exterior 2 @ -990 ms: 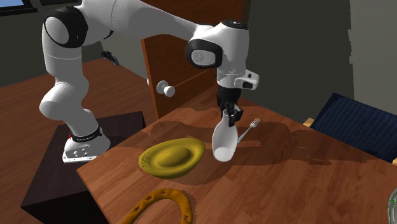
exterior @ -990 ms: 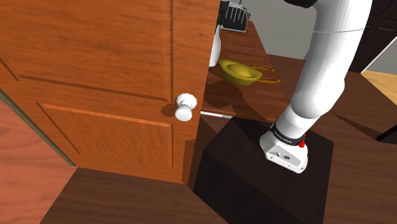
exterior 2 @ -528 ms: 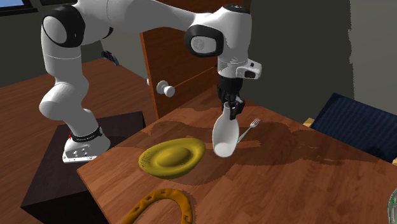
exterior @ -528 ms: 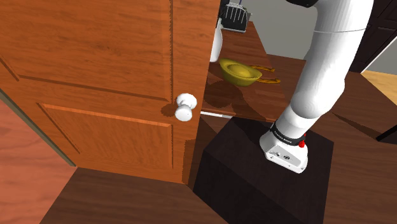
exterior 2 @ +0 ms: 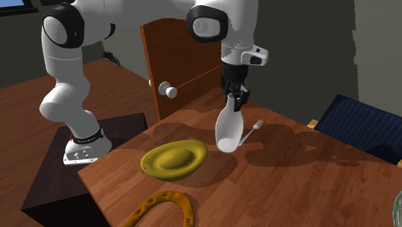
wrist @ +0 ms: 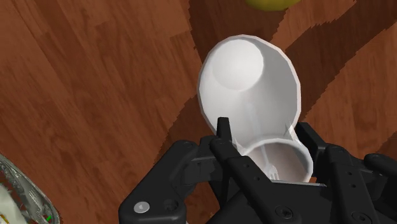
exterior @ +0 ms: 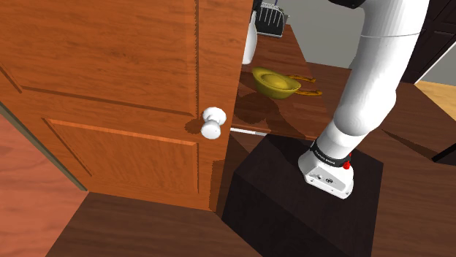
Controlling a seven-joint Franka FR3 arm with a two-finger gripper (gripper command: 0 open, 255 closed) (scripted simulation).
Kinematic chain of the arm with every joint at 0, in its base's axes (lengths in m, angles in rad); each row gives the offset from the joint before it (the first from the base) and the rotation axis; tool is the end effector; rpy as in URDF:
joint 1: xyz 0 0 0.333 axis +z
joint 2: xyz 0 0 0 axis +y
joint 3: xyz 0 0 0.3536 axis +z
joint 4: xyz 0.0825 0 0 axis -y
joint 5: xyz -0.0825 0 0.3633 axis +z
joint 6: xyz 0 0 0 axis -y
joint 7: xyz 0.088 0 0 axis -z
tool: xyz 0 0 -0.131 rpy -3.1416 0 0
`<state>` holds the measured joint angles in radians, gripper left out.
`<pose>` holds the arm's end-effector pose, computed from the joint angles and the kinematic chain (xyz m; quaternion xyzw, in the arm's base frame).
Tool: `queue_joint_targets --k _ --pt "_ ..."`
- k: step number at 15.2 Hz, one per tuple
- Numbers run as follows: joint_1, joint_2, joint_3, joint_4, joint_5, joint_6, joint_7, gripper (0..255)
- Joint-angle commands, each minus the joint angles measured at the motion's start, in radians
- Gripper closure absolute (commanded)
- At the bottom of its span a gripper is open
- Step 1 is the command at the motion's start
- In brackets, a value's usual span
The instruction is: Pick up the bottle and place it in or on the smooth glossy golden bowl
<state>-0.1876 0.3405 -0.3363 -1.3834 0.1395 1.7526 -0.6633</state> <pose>0.5926 -0.2832 0.5462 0.9972 0.0689 0.0273 0.0017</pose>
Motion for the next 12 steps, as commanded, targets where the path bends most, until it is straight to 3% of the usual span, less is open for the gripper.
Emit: queue_joint_targets --k 1,12 --pt "-0.003 0.003 -0.001 0.031 0.001 -0.028 0.000 255" --pt "-0.029 0.051 -0.002 0.252 0.016 -0.202 0.004 255"
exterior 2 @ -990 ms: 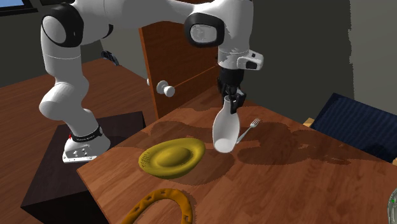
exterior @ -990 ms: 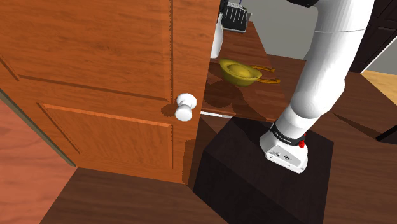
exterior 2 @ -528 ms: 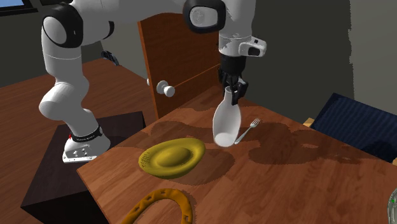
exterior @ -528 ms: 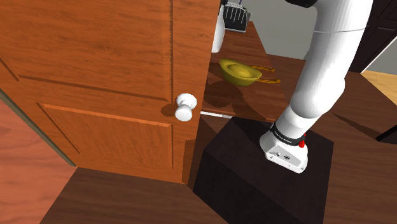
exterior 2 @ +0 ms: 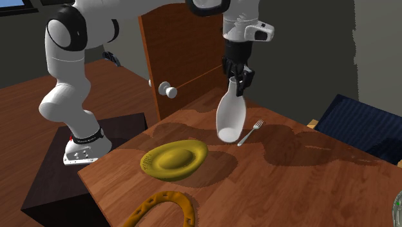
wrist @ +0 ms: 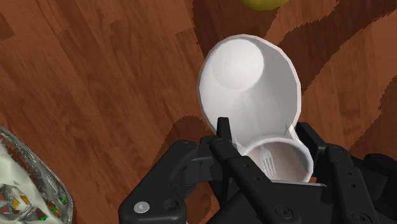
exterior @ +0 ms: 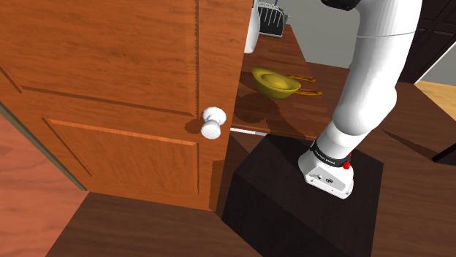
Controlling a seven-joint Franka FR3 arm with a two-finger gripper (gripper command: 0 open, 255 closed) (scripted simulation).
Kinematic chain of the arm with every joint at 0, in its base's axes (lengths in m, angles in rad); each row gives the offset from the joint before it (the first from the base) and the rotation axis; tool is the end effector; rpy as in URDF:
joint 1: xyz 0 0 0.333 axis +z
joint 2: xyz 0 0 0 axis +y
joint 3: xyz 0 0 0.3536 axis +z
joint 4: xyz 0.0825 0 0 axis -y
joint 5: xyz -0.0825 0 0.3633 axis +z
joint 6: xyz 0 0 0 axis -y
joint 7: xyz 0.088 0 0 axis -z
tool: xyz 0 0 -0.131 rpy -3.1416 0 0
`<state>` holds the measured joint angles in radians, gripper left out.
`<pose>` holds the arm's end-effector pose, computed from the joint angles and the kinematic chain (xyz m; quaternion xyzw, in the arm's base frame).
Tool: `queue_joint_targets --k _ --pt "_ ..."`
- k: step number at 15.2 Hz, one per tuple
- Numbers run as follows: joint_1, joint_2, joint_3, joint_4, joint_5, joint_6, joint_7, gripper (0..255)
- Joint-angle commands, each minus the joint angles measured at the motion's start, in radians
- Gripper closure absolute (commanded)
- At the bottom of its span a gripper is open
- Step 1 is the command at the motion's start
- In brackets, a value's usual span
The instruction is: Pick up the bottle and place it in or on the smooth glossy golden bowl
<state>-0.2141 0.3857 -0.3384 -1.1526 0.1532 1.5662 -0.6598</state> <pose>0.5938 -0.2842 0.6053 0.9972 0.0688 0.0274 0.0017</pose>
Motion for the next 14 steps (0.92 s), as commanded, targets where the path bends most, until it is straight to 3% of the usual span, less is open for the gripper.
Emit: queue_joint_targets --k 1,2,7,14 --pt "-0.007 0.013 0.000 0.047 0.004 -0.034 0.001 255" --pt "-0.008 0.016 0.000 0.055 0.005 -0.040 0.001 255" --pt "0.021 -0.195 -0.018 -0.172 -0.058 -0.016 -0.016 255" --pt "0.027 -0.438 -0.027 -0.366 -0.143 -0.050 -0.030 255"
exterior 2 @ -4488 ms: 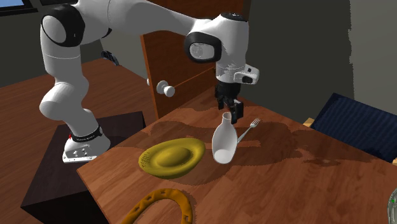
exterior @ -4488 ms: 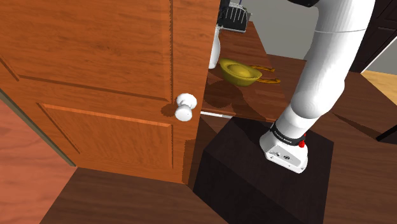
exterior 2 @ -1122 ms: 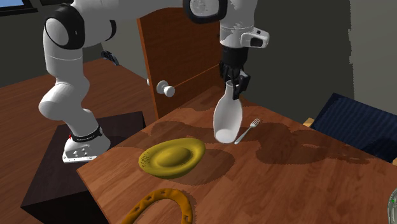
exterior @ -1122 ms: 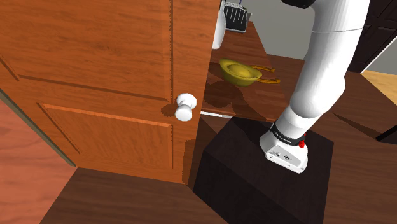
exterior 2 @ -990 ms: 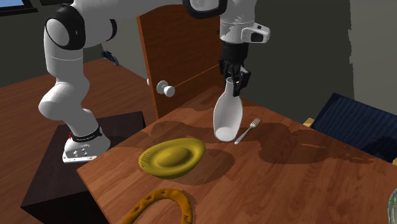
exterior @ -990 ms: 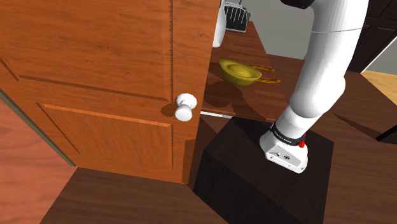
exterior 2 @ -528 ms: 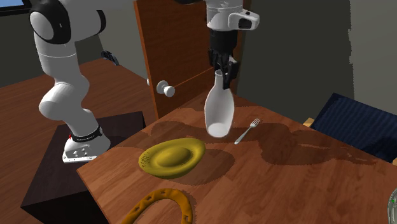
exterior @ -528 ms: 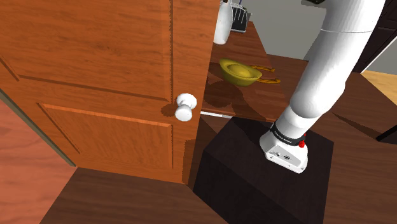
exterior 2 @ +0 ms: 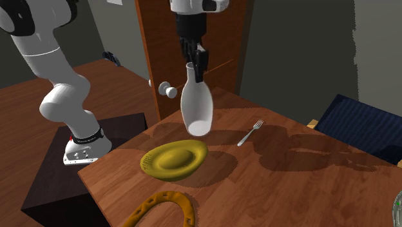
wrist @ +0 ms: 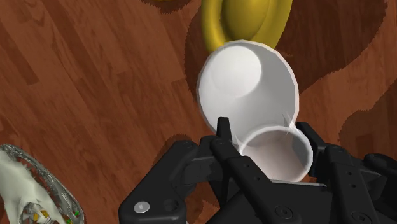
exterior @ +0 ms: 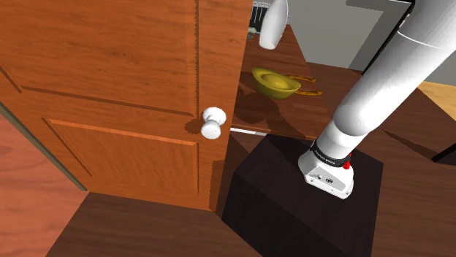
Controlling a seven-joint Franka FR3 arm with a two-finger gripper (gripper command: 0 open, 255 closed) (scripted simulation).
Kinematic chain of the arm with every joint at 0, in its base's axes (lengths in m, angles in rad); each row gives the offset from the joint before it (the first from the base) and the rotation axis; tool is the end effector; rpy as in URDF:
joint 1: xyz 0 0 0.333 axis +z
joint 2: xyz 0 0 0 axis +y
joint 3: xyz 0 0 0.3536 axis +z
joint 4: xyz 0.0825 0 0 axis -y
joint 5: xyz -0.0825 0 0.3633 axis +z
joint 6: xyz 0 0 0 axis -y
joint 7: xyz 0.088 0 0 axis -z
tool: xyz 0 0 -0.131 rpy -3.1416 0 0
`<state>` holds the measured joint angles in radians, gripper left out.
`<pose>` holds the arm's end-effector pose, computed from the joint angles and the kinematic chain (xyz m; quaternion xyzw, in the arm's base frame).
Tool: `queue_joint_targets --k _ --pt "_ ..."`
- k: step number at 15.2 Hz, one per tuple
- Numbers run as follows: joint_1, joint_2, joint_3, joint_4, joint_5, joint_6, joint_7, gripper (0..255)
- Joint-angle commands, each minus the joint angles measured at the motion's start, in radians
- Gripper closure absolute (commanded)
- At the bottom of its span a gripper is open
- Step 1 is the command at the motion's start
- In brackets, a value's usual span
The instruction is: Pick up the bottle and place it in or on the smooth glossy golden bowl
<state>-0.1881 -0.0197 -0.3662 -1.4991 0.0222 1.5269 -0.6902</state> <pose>0.4461 -0.2755 0.6762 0.9973 0.0686 0.0273 0.0016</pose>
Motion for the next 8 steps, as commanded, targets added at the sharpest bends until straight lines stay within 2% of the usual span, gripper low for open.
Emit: queue_joint_targets --k 1,6,8 --pt "-0.001 -0.064 0.000 -0.040 -0.023 -0.020 -0.002 255" --pt "-0.017 -0.226 -0.001 -0.120 -0.080 -0.091 -0.021 255" --pt "-0.018 -0.239 0.001 -0.162 -0.085 -0.062 -0.017 255"
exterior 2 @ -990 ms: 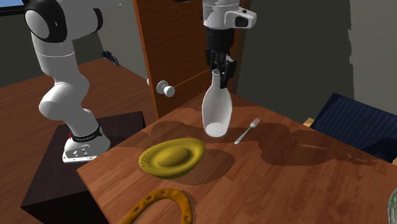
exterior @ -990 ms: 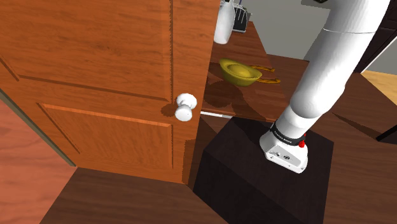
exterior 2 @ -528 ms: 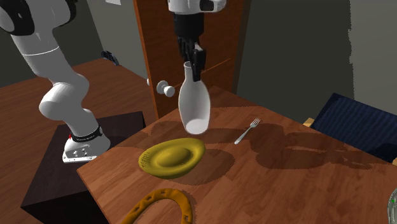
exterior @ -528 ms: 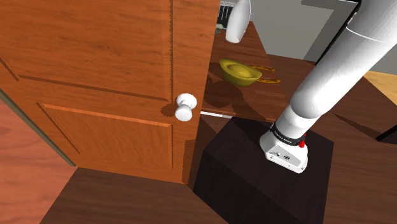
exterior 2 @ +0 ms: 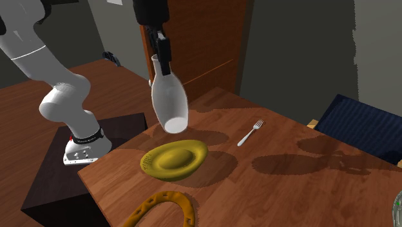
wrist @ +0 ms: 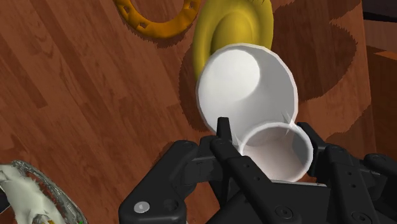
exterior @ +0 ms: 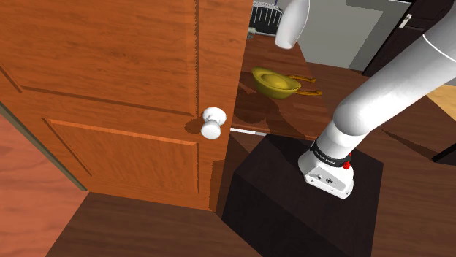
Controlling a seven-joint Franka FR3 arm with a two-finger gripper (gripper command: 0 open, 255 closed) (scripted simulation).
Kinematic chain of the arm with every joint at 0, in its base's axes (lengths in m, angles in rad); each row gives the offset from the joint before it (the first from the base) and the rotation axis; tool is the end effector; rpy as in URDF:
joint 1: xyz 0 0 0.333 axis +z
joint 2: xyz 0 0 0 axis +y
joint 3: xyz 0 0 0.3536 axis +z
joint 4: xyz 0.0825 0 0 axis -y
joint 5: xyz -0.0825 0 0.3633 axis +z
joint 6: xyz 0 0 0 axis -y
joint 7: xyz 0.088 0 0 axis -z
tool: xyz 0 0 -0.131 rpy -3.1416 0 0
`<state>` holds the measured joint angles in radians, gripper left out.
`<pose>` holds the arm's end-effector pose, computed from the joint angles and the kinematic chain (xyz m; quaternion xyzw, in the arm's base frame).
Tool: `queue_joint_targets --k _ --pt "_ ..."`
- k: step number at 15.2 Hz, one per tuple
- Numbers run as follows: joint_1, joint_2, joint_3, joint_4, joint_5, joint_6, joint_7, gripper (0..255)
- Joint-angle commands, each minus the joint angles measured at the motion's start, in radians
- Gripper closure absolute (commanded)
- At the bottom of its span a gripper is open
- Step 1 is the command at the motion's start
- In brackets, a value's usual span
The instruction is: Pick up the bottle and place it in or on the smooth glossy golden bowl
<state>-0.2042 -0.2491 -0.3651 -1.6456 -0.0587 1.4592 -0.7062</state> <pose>0.3497 -0.2674 0.7062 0.9973 0.0686 0.0276 0.0017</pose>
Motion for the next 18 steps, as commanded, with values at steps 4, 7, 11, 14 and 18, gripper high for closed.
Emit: queue_joint_targets --k 4,7,11,14,18 --pt "-0.003 -0.034 0.002 -0.094 -0.011 0.062 0.004 255" --pt "-0.005 -0.049 0.003 -0.150 -0.016 0.104 0.007 255" --pt "-0.008 -0.065 0.003 -0.220 -0.021 0.158 0.011 255" --pt "-0.009 -0.075 0.003 -0.270 -0.025 0.198 0.013 255" --pt "-0.012 -0.084 0.001 -0.333 -0.029 0.252 0.014 255"
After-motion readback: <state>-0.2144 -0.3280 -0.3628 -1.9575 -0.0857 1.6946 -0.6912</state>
